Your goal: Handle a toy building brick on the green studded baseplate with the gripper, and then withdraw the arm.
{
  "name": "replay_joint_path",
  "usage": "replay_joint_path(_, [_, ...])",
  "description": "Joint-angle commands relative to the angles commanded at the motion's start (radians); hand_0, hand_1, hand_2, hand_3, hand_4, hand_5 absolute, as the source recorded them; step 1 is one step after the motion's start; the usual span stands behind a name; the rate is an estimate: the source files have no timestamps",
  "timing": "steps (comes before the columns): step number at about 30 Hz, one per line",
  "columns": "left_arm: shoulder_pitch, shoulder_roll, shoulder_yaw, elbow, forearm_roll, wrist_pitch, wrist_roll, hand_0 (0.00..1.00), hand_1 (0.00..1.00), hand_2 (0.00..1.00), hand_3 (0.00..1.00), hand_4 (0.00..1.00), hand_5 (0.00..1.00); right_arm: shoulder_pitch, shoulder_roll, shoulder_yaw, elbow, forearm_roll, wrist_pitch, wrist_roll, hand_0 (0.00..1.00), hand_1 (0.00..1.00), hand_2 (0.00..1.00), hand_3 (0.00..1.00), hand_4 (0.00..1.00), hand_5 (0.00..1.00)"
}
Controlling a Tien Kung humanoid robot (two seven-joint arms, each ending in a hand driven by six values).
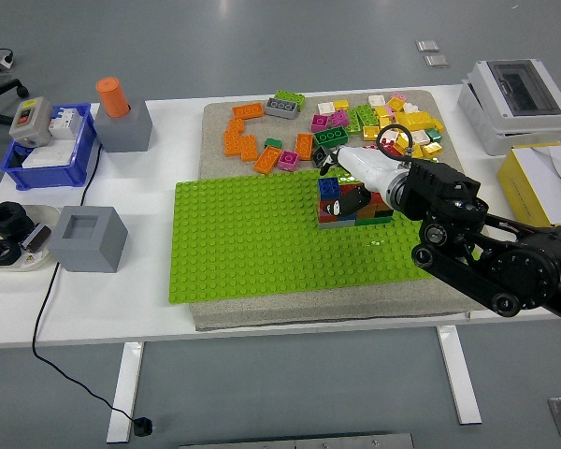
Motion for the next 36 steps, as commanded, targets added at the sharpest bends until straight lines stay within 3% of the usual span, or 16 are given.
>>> replay_joint_path(11, [0.001,-0.003,-0.005,0.000,0.002,0.000,0.000,0.631,0.584,0.548,0.576,0.611,0.212,-0.019,-0.048,0.039,0.131,-0.034,-0.005,0.007,0.854,0.869,0.922,0.780,0.971,0.393])
replay_joint_path(12, [0.001,-0.003,-0.005,0.000,0.002,0.000,0.000,0.631,0.584,0.548,0.576,0.611,0.212,-0.023,-0.054,0.042,0.141,-0.038,-0.006,0.007,0.855,0.870,0.918,0.652,0.968,0.431])
replay_joint_path(16, [0.004,-0.004,-0.006,0.000,0.000,0.000,0.000,0.631,0.584,0.548,0.576,0.611,0.212,-0.038,-0.074,0.048,0.171,-0.056,-0.004,0.006,0.855,0.870,0.918,0.652,0.968,0.431])
replay_joint_path(18, [0.004,-0.005,-0.006,0.000,0.000,0.000,0.000,0.631,0.583,0.549,0.576,0.610,0.211,-0.042,-0.079,0.048,0.176,-0.060,-0.003,0.006,0.859,0.870,0.916,0.610,0.962,0.472])
replay_joint_path(36, [0.006,-0.007,-0.004,0.000,-0.001,0.000,0.000,0.631,0.583,0.548,0.575,0.608,0.213,-0.057,-0.074,0.031,0.137,-0.045,-0.004,0.011,0.861,0.872,0.918,0.610,0.940,0.503])
